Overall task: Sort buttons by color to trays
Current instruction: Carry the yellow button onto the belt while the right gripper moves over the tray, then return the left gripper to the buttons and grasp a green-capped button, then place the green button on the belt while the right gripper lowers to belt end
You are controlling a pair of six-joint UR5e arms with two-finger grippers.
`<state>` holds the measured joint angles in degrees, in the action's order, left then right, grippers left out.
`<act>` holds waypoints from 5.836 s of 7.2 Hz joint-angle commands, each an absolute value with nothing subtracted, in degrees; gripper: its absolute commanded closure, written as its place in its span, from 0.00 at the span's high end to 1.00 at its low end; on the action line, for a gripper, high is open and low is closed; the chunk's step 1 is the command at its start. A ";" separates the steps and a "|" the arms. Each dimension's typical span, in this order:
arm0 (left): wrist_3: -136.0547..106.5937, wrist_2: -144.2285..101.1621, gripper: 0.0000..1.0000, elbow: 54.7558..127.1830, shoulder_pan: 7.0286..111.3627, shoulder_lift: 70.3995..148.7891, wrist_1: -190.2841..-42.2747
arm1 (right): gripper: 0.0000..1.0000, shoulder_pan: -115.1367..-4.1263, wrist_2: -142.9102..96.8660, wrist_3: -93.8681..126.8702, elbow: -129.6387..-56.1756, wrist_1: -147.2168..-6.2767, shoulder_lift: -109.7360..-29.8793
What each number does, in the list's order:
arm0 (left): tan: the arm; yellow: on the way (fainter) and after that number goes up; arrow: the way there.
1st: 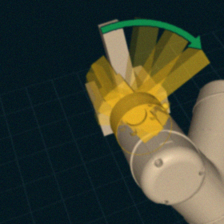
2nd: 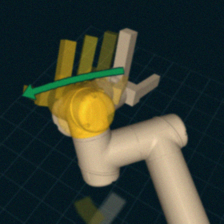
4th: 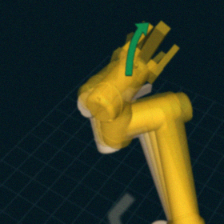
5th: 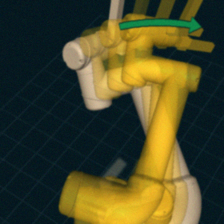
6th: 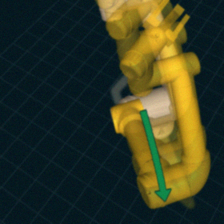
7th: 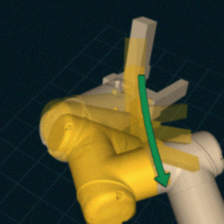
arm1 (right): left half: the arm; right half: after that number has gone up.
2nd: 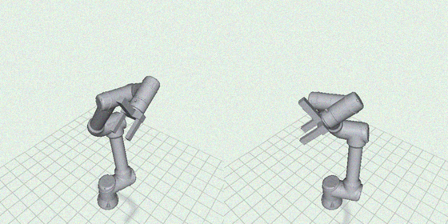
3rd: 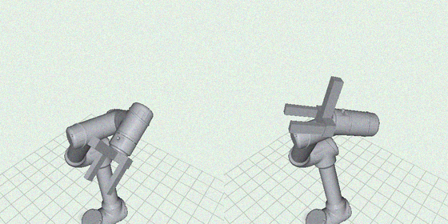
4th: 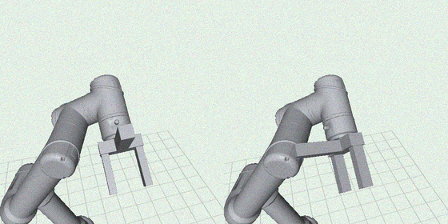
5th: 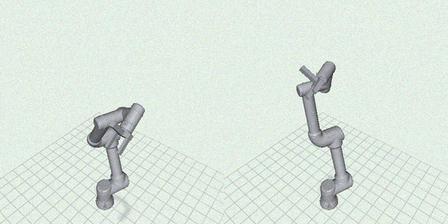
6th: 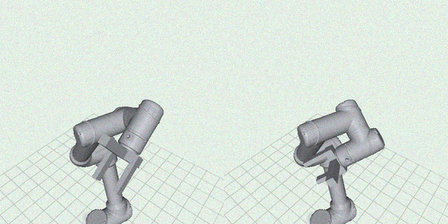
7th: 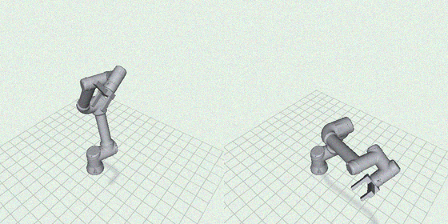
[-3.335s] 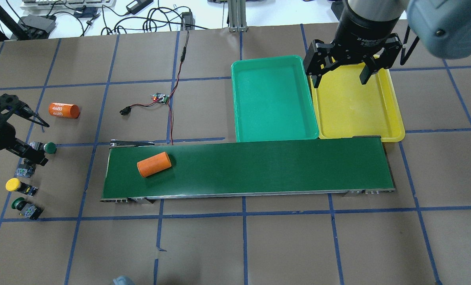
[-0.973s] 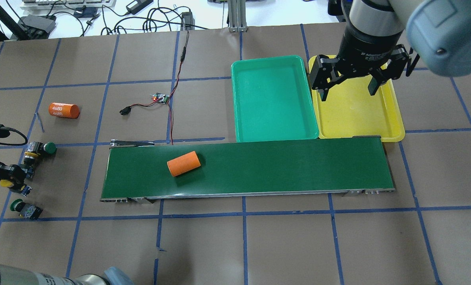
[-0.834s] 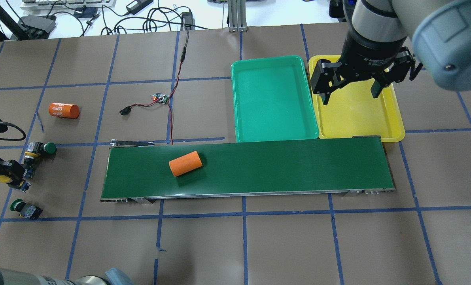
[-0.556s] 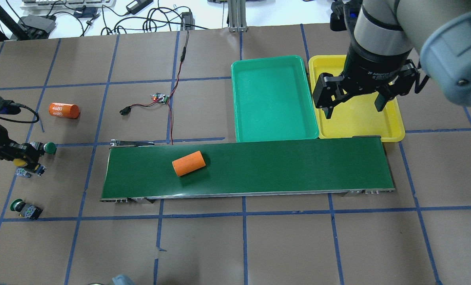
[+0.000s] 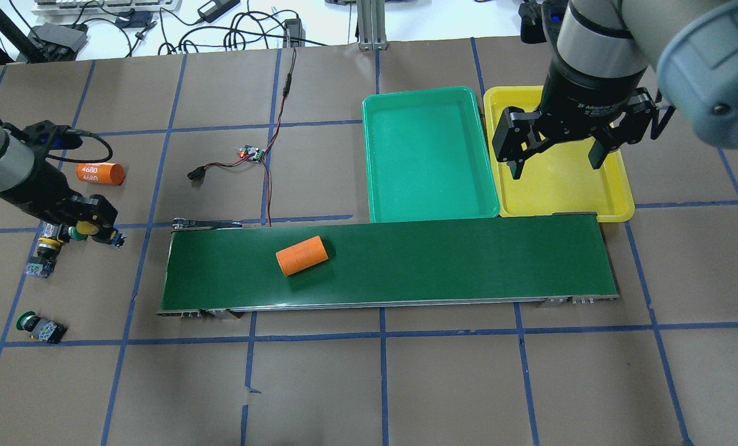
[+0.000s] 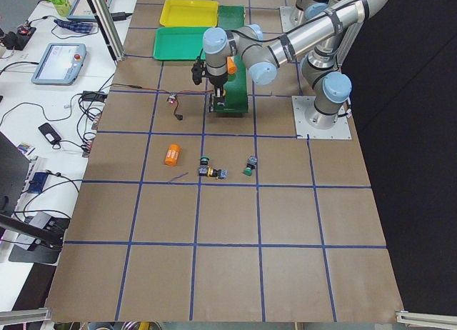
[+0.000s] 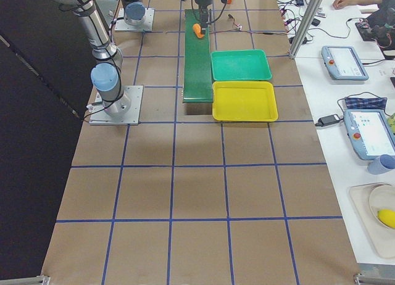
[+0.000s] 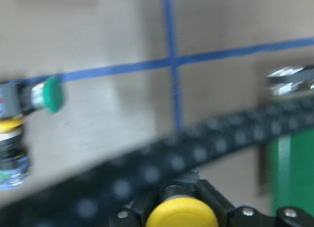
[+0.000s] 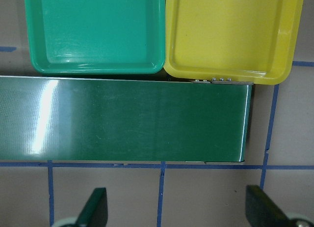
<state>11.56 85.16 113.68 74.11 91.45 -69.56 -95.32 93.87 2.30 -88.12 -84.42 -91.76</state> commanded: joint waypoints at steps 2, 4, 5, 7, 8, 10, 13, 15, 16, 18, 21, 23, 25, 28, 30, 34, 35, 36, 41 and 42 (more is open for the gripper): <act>-3.95 85.34 0.00 117.67 84.88 89.65 -65.86 | 1.00 -94.49 92.82 2.02 -85.52 -89.47 -87.90; -2.81 85.69 0.00 122.15 85.61 89.65 -58.81 | 1.00 -90.20 92.72 0.54 -85.61 -89.56 -88.07; -1.33 85.78 0.18 122.43 85.61 90.08 -58.62 | 1.00 -87.83 92.55 -3.30 -86.04 -89.56 -88.15; -2.11 85.87 1.00 121.82 85.52 89.92 -58.80 | 1.00 -87.80 92.46 -2.82 -87.09 -89.73 -88.33; -2.11 85.87 1.00 120.95 85.17 89.30 -59.58 | 1.00 -87.80 92.63 -2.81 -88.67 -91.82 -87.98; -2.20 85.87 1.00 114.04 84.12 88.86 -68.50 | 1.00 -87.80 93.16 -4.38 -90.70 -93.52 -89.46; 9.43 89.44 1.00 109.15 70.80 89.56 -76.55 | 1.00 -87.71 92.81 -4.13 -95.61 -93.60 -91.49; 21.53 92.54 1.00 110.47 59.39 90.52 -76.38 | 1.00 -87.63 93.33 -4.48 -95.71 -93.60 -92.72; 31.19 92.46 1.00 112.31 53.32 91.14 -75.68 | 1.00 -87.54 93.08 -4.40 -95.71 -94.47 -92.72; 46.07 92.46 1.00 117.31 44.77 91.32 -69.66 | 1.00 -87.45 93.34 -4.48 -95.63 -94.31 -92.72; 71.09 92.46 1.00 126.36 38.60 93.68 -54.70 | 1.00 -88.06 92.55 -5.53 -95.89 -93.95 -92.55; 77.85 92.46 1.00 126.65 36.39 97.10 -51.68 | 1.00 -87.46 92.63 -6.06 -95.89 -93.60 -92.73; 82.43 92.46 1.00 127.00 35.68 99.75 -46.51 | 1.00 -88.07 92.37 -5.89 -95.89 -93.17 -93.34; 82.88 92.29 1.00 127.61 35.68 100.81 -46.41 | 1.00 -88.07 90.54 -6.06 -95.27 -93.25 -94.31; 82.97 92.28 1.00 128.06 35.68 100.90 -46.49 | 1.00 -88.15 91.05 -5.54 -96.41 -87.67 -95.10; 81.48 92.63 0.29 127.53 35.77 101.17 -45.35 | 1.00 -96.30 89.73 -2.91 -102.65 -86.39 -94.13; 77.47 92.72 0.20 127.27 36.47 99.51 -46.31 | 1.00 -97.37 89.74 -3.86 -103.27 -86.31 -94.57; 72.12 91.94 0.20 127.18 37.34 97.67 -49.28 | 1.00 -97.64 89.74 -5.17 -103.62 -86.22 -94.74; 37.07 87.90 0.20 119.81 59.98 93.60 -56.16 | 1.00 -97.38 89.03 -35.11 -104.59 -86.66 -96.59; 28.48 88.33 0.20 117.88 66.21 93.60 -56.77 | 1.00 -97.12 89.03 -39.77 -105.20 -88.66 -96.59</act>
